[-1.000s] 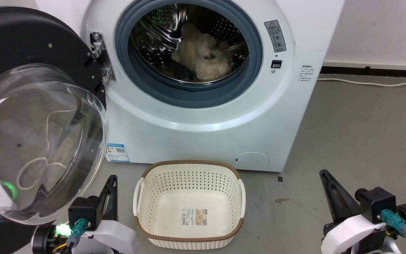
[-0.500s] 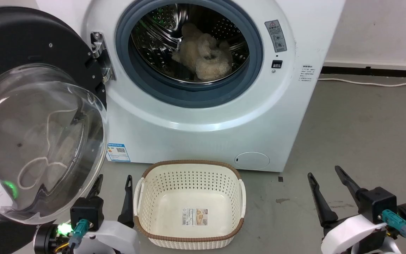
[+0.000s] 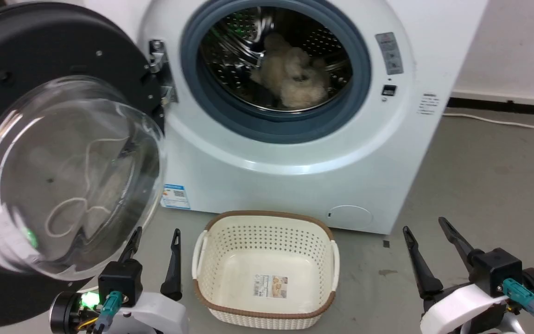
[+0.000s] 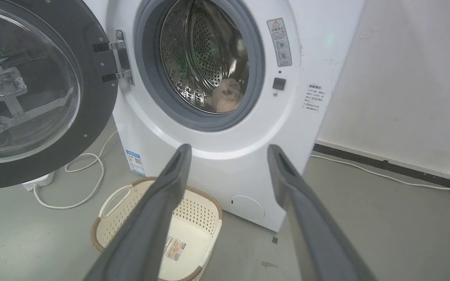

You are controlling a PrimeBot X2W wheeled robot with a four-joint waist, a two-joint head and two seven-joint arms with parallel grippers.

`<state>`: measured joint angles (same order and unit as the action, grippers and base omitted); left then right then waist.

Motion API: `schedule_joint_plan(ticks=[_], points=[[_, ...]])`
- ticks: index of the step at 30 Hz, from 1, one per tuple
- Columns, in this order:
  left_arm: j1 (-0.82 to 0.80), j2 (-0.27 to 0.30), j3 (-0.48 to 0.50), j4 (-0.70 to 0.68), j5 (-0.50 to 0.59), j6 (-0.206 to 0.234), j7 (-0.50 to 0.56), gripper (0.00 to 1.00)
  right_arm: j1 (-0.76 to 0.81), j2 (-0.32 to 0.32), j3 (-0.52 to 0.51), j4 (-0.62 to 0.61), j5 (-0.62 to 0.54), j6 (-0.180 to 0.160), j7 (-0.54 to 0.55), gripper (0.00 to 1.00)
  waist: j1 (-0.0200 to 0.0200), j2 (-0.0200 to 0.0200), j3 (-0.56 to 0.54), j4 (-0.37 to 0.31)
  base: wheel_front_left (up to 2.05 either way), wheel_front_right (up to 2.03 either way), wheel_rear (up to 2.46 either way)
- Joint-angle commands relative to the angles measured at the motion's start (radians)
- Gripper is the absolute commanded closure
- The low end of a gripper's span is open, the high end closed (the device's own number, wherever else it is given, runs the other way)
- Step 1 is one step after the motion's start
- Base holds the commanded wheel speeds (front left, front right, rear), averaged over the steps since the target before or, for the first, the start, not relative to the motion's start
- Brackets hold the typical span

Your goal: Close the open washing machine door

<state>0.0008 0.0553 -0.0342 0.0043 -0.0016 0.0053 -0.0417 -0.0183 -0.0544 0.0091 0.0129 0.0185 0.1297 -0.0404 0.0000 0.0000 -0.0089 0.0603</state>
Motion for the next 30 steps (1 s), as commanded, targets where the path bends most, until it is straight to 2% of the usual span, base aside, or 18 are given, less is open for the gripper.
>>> schedule_joint_plan(ticks=[1, 2, 6, 18, 30], points=[[0.0, 0.009, -0.006, -0.002, 0.003, -0.006, -0.011, 0.0, 0.013, 0.001, 0.004, 0.003, 0.009, 0.0, -0.011, 0.0, 0.0, 0.0, -0.004, 0.018, 0.0, 0.0, 0.0], [0.001, 0.012, -0.011, -0.003, 0.003, -0.006, -0.017, 0.0, 0.015, 0.001, 0.01, 0.006, 0.011, 0.0, -0.018, 0.0, 0.0, 0.0, -0.007, 0.044, 0.0, 0.0, 0.0], [0.007, 0.017, -0.011, -0.012, 0.002, 0.001, -0.026, 0.0, 0.007, 0.001, 0.03, 0.01, 0.01, 0.0, -0.026, 0.0, 0.0, 0.0, -0.002, 0.067, 0.0, 0.0, 0.0], [0.038, 0.023, -0.01, -0.053, -0.001, 0.031, -0.051, 0.0, -0.039, -0.017, 0.107, 0.052, 0.034, 0.0, -0.051, 0.0, 0.0, 0.0, 0.008, 0.125, -0.02, -0.02, -0.02], [0.051, 0.033, -0.028, -0.07, 0.0, 0.043, -0.076, 0.0, -0.058, -0.028, 0.161, 0.083, 0.058, 0.0, -0.077, 0.0, 0.0, 0.0, 0.002, 0.171, -0.03, -0.03, -0.03]])
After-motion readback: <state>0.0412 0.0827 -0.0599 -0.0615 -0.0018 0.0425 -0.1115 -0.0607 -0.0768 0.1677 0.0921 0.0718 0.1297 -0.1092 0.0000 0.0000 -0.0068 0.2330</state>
